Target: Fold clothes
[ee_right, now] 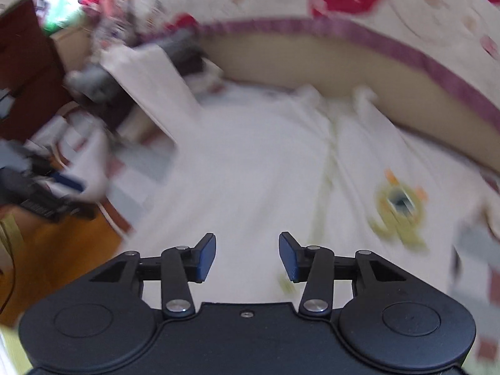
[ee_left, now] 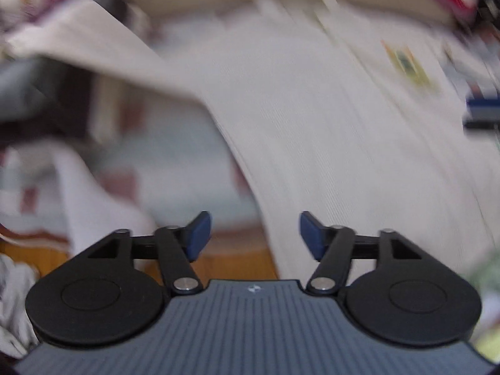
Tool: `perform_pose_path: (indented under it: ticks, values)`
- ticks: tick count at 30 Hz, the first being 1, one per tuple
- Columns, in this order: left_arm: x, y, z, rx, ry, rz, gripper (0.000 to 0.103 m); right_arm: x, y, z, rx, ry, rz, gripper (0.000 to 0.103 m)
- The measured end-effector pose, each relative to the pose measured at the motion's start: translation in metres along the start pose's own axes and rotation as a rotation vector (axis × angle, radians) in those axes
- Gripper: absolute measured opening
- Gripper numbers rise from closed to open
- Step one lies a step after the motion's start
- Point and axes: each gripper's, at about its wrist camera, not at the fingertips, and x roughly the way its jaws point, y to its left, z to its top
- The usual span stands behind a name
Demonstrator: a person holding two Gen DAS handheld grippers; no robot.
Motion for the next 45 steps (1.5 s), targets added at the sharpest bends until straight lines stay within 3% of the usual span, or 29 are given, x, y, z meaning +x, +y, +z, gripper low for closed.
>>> perform_pose_path:
  ticks: [5, 9, 12, 18, 23, 25, 27, 28, 29, 32, 34, 36, 38, 41, 45]
  values:
    - [0.009, 0.069, 0.049, -0.3, -0.107, 0.073, 0.069, 0.046, 0.038, 0.075, -0.138, -0.073, 0.082, 0.059]
    - [0.021, 0.114, 0.069, -0.424, -0.239, 0.088, 0.071, 0.095, 0.062, 0.127, -0.2, -0.118, 0.122, 0.059]
    - [0.05, 0.118, 0.082, -0.412, -0.208, 0.005, 0.071, 0.131, 0.072, 0.142, -0.192, -0.145, 0.152, 0.059]
    - [0.092, 0.106, 0.097, -0.255, -0.204, 0.091, 0.071, 0.178, 0.06, 0.12, -0.145, -0.131, 0.284, 0.059]
    - [0.131, 0.112, 0.111, -0.29, -0.22, 0.132, 0.071, 0.205, 0.033, 0.105, -0.106, -0.054, 0.213, 0.059]
    - [0.133, 0.119, 0.108, -0.353, -0.22, 0.101, 0.071, 0.207, 0.015, 0.104, -0.076, -0.033, 0.185, 0.059]
    - [0.137, 0.12, 0.106, -0.391, -0.251, 0.064, 0.057, 0.209, 0.0, 0.104, -0.057, -0.017, 0.154, 0.059]
    - [0.136, 0.117, 0.104, -0.389, -0.276, 0.043, 0.022, 0.21, -0.006, 0.104, -0.05, -0.005, 0.142, 0.059]
    - [0.133, 0.115, 0.102, -0.387, -0.316, 0.022, 0.003, 0.21, -0.013, 0.103, -0.043, 0.01, 0.131, 0.059]
    - [0.116, 0.103, 0.1, -0.381, -0.443, -0.004, 0.003, 0.205, -0.03, 0.101, -0.03, 0.031, 0.114, 0.059]
    - [0.103, 0.091, 0.105, -0.354, -0.497, 0.006, 0.003, 0.199, -0.039, 0.1, -0.027, 0.034, 0.109, 0.059]
    - [0.087, 0.076, 0.115, -0.314, -0.537, -0.035, 0.002, 0.188, -0.047, 0.099, -0.031, 0.075, 0.104, 0.059]
    - [0.07, 0.054, 0.126, -0.261, -0.58, -0.095, 0.002, 0.169, -0.055, 0.096, -0.039, 0.154, 0.09, 0.059]
    - [0.047, 0.008, 0.148, -0.155, -0.632, -0.218, 0.002, 0.122, -0.075, 0.072, -0.055, 0.097, 0.101, 0.059]
    - [0.035, -0.067, 0.173, -0.093, -0.659, -0.412, 0.002, 0.095, -0.11, 0.046, 0.076, 0.057, 0.06, 0.059]
